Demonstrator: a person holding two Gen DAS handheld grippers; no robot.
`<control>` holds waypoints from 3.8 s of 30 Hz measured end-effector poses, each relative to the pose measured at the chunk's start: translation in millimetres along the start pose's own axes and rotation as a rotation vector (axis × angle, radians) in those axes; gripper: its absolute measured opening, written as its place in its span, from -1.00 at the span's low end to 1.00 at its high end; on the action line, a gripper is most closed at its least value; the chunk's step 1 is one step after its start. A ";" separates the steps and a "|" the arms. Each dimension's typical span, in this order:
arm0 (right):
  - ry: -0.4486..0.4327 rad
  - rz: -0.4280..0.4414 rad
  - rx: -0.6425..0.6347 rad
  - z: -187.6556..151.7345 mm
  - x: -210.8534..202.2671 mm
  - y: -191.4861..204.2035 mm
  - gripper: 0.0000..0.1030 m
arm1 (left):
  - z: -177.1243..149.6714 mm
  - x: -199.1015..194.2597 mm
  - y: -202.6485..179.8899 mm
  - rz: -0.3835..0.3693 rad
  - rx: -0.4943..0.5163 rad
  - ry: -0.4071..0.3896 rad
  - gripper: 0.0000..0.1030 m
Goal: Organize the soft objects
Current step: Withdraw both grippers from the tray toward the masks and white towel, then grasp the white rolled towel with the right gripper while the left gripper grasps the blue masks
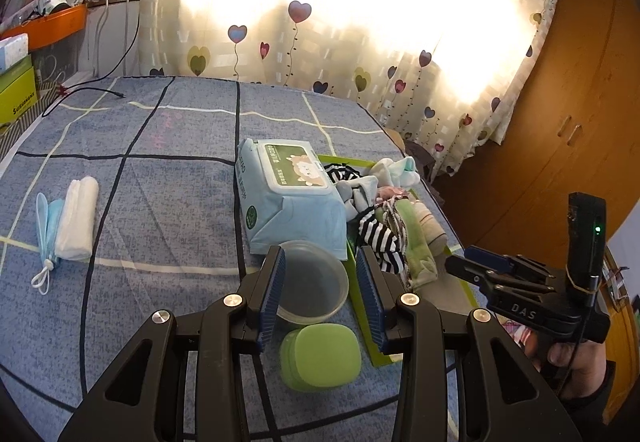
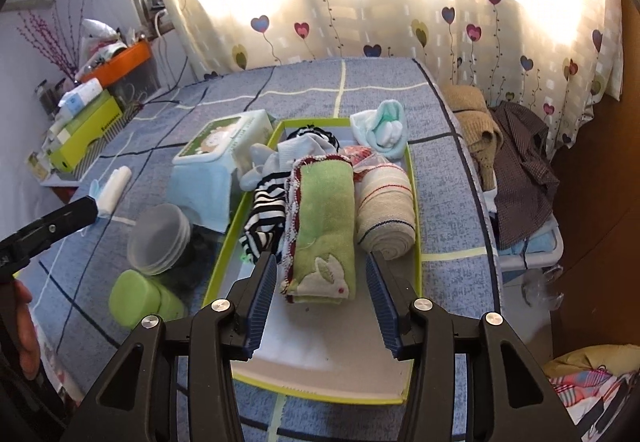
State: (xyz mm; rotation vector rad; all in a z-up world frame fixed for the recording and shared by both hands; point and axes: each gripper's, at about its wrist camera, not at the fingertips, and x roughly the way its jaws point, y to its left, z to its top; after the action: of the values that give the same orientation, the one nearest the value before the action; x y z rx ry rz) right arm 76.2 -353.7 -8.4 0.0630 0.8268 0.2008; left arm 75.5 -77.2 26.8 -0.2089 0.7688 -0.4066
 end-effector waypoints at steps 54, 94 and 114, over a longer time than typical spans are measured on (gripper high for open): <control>0.023 0.284 -0.357 44.7 29.7 212.1 0.01 | -34.6 -72.5 163.3 0.297 -0.275 -0.091 -0.26; 0.331 0.380 -0.200 96.7 204.5 314.6 -0.59 | -36.4 -77.6 249.8 0.300 -0.434 -0.112 -0.26; 0.204 0.453 -0.179 106.9 129.5 264.8 -0.59 | 5.1 21.2 246.8 0.397 -0.283 0.098 -0.26</control>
State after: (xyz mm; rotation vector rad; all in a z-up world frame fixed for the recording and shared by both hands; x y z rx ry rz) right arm 199.8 -65.8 5.6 0.0614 0.9870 0.7170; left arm 161.8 136.5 -64.0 -0.2950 0.9404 0.0698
